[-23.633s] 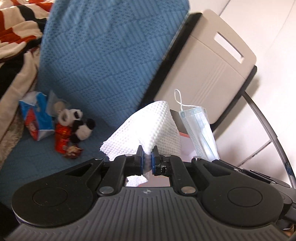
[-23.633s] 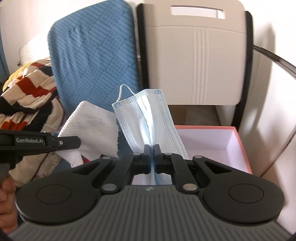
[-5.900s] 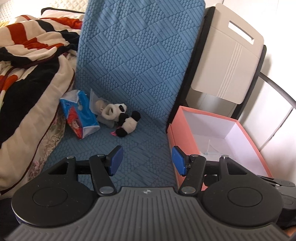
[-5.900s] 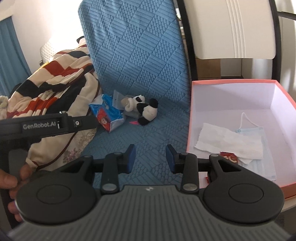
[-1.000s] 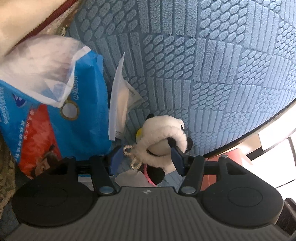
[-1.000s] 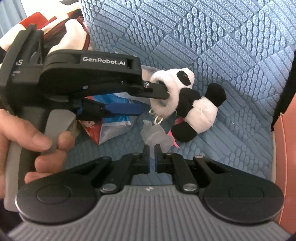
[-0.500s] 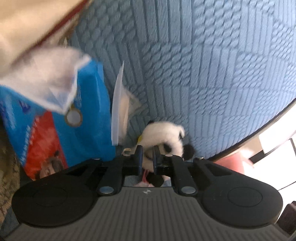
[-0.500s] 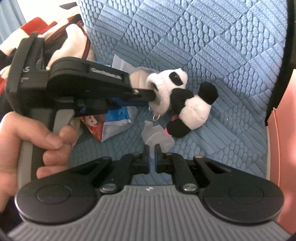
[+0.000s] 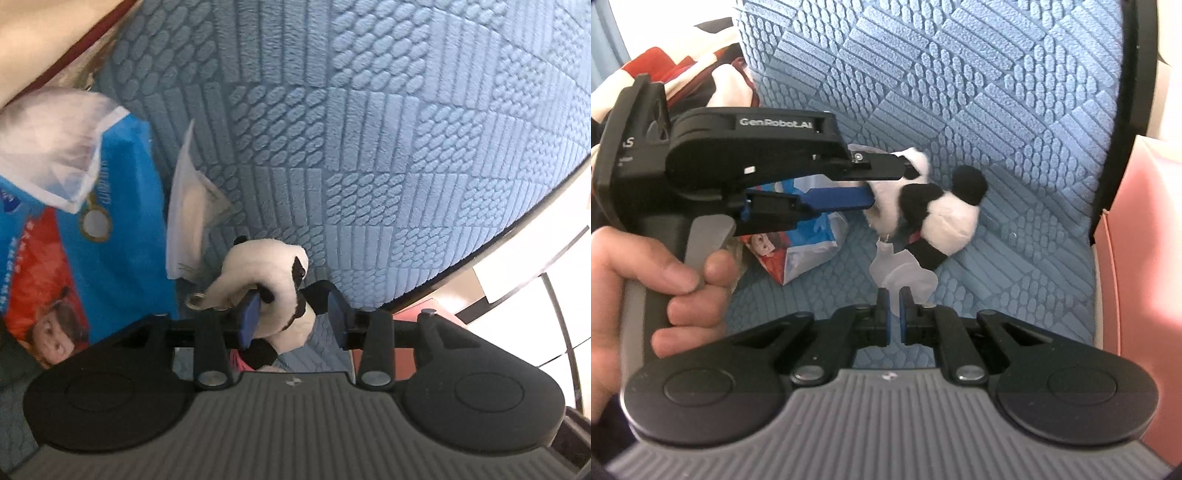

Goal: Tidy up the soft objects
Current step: 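Lift the white fluffy hair tie with the left gripper while the right gripper lifts the clear piece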

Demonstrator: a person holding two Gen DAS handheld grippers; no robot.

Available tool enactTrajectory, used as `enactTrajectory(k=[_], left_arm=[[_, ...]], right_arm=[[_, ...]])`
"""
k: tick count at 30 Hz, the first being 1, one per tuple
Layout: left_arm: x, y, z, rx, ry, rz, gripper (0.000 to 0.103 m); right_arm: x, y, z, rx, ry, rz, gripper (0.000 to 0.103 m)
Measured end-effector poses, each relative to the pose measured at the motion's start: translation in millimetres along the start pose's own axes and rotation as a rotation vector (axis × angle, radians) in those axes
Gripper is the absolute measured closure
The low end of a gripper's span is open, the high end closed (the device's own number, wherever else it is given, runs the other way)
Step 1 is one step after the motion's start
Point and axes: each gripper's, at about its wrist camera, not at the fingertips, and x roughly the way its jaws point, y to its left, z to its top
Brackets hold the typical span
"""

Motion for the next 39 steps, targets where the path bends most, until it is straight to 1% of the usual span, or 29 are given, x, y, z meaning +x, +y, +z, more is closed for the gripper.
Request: enactTrajectory(k=[3,4,7,8,10,13,14,15,16,21,23,30,34,37,39], left_arm=[[6,-5,-5,0.019,0.006,-0.001,0.058],[8,-6,-6,0.025,0.007,0.012,0.058],[12,-6,-9,0.042,0.008,0.082,0.060],[14,-5,-8,0.036,0.005,0.091,0.061],[15,-4,-9,0.029,-0.006,0.095,0.066],[17,-11,-10,0.063,-0.017,0.113,0.072],[15,-11,-9,0.063,-0.018,0.118,0.076],[15,-12,-9,0.063,-0.016,0.125,0.087],[14,-14,-9,0.064,-0.013,0.132,0.092],[1,-24,-14,0.107,0.004,0.139,0.092],[-3,-27,-17,0.123,-0.005,0.139,0.092],[-5,-29,-26,0.117,-0.007,0.163,0.092],[-18,-32,-35,0.095,0.021,0.153,0.092],[-29,-36,-43,0.112,0.029,0.151,0.092],[-36,-37,-49,0.105,0.035,0.147,0.092]], right_arm=[[-4,1,-3,-0.008,-0.013,-0.011,0.095],[-5,1,-5,-0.010,-0.015,-0.015,0.095],[-5,-3,-10,0.000,-0.009,-0.023,0.095],[-4,-5,-11,0.009,-0.004,-0.025,0.095],[-4,-9,-14,0.021,0.000,-0.029,0.095],[-7,-12,-15,0.028,0.001,-0.037,0.095],[-8,-13,-14,0.029,-0.001,-0.039,0.095],[-9,-14,-14,0.029,-0.003,-0.042,0.095],[-10,-14,-14,0.029,-0.005,-0.046,0.095],[-18,-18,-17,0.036,-0.012,-0.062,0.095],[-21,-20,-19,0.040,-0.017,-0.070,0.095],[-34,-22,-27,0.070,-0.037,-0.077,0.095],[-44,-23,-34,0.108,-0.037,-0.051,0.095],[-49,-20,-41,0.104,-0.033,-0.054,0.095],[-51,-19,-45,0.109,-0.030,-0.057,0.095]])
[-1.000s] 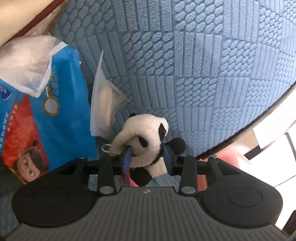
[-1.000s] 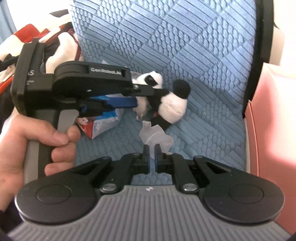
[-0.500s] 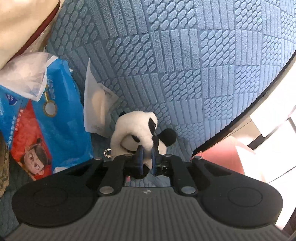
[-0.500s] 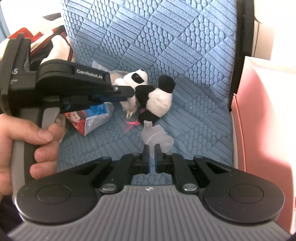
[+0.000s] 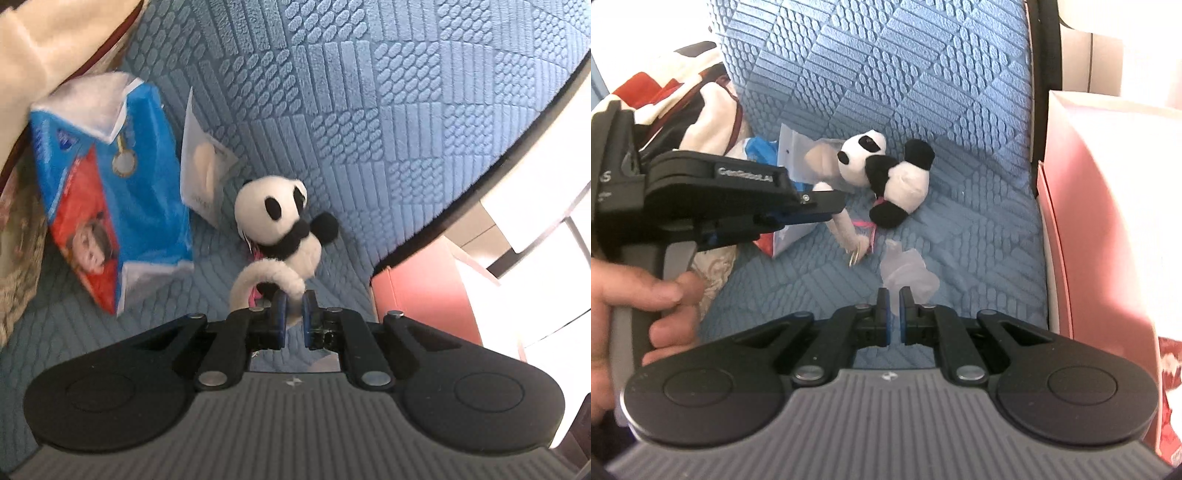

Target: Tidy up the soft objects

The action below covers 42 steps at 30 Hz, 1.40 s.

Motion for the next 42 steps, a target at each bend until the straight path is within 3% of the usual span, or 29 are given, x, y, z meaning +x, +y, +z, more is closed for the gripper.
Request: enactTrajectory(k=[17,28,42], left_arm=[[-40,-30,-62,0.039,0.056,-0.029,0.092],[-59,-46,-111,0.095,0.093,0.012,0.092],[-80,-55,-141,0.074,0.075,0.084,0.092]], right_arm=[[-29,-12,-25,0.046,-0.002,-0.017,0.095],[-45,-9,-48,0.052,0.011,-0.017,0.095],[-50,0,-78,0.060,0.100,0.029,0.091]])
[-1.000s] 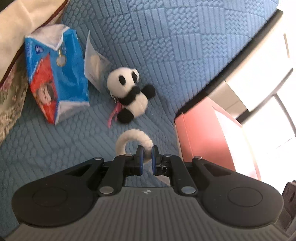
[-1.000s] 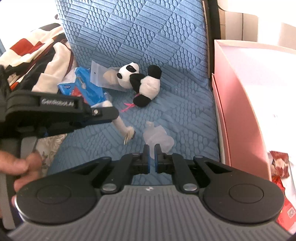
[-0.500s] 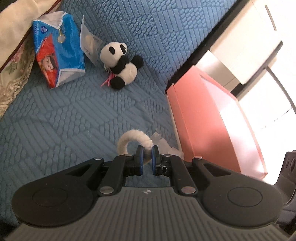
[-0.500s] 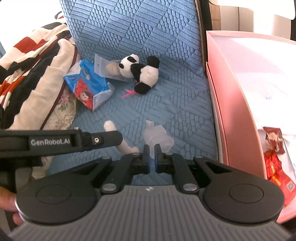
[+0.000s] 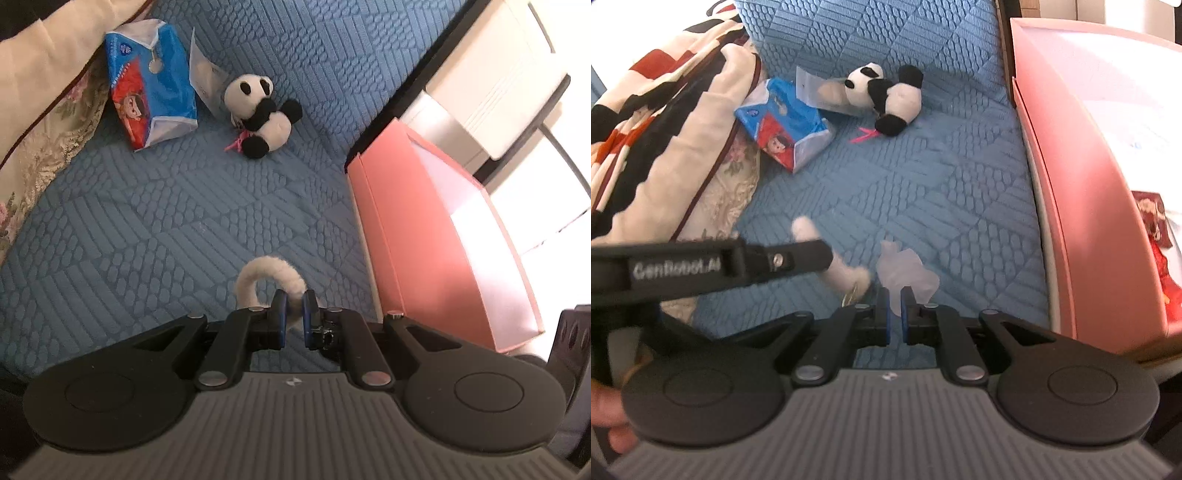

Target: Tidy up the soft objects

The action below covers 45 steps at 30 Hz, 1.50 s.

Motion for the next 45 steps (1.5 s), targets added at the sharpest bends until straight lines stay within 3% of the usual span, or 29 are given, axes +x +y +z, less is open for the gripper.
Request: enactTrajectory(k=[4,8,10,18,29,35,39,41,45], left_arm=[[3,5,0,-0.011,-0.025,0.009,0.092],[7,11,0,-0.041,-0.023,0.007,0.092],[9,12,1,-0.048,-0.024,0.009,0.092],[24,21,5,-0.061,-0.010,0.028,0.092],[39,34,6,-0.094,0.052,0.087,0.091],[41,36,3,-0.088,0.079,0.119,0.081],[37,35,-2,-0.068,0.085,0.139,0.064],[37,34,-3,-0.055,0.084,0.157,0.062],[37,30,-4,-0.032,0.085,0.160,0.061]], right_arm=[[-3,1,-6,-0.018,0.016,-0.009,0.090],[-8,1,-13,-0.040,0.013,-0.029,0.071],[-12,1,-14,-0.048,-0.001,-0.040,0.066],[-11,4,-8,-0.118,-0.043,-0.070,0.066],[16,20,-9,-0.273,0.029,-0.135,0.065],[20,20,-9,-0.301,0.023,-0.188,0.064],[25,18,-6,-0.293,0.024,-0.213,0.064],[27,17,-4,-0.289,0.025,-0.222,0.065],[29,17,-1,-0.296,0.014,-0.214,0.077]])
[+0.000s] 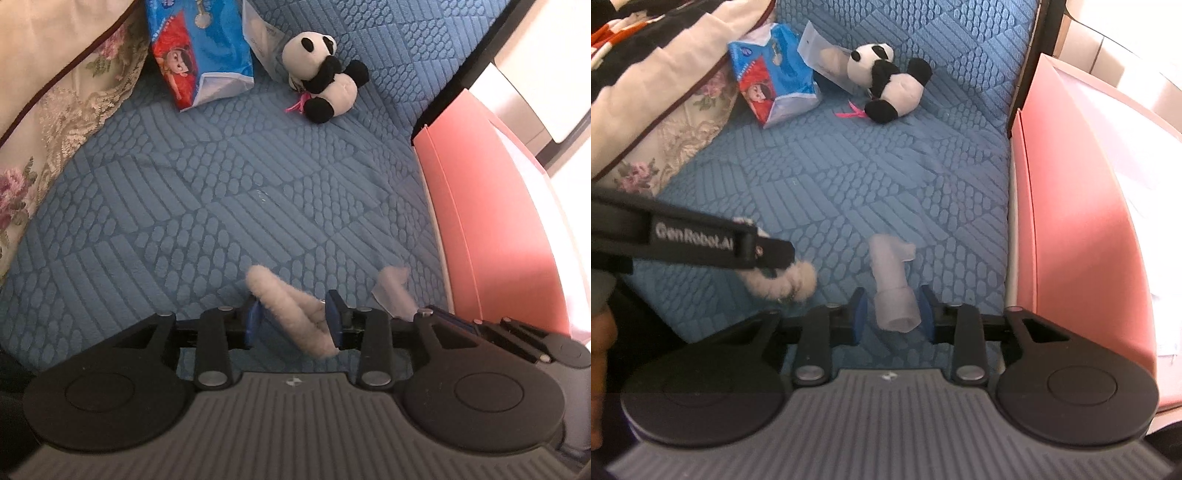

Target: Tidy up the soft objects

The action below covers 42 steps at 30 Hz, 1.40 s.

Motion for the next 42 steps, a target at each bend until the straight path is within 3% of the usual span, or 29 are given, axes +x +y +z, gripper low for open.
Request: enactTrajectory(k=[8,15,21,23,42], left_arm=[[1,-4,-1,0.030,-0.006,0.004,0.061],[6,-13,-2,0.088,-0.015,-0.017,0.063],[9,-14,-4,0.077,-0.003,-0.064,0.085],[11,-17,-5,0.083,0.000,-0.073,0.088],[-9,-29,-4,0.111,-0.043,-0.113,0.092]], right_arm=[[-10,-10,2,0.053,-0.043,0.011,0.080],[-7,-8,2,0.058,-0.021,0.016,0.080],[-4,-12,0,0.086,-0.003,0.035,0.079],[-3,-12,0,0.096,0.003,0.040,0.079],[-9,-18,-1,0.110,-0.018,0.055,0.081]])
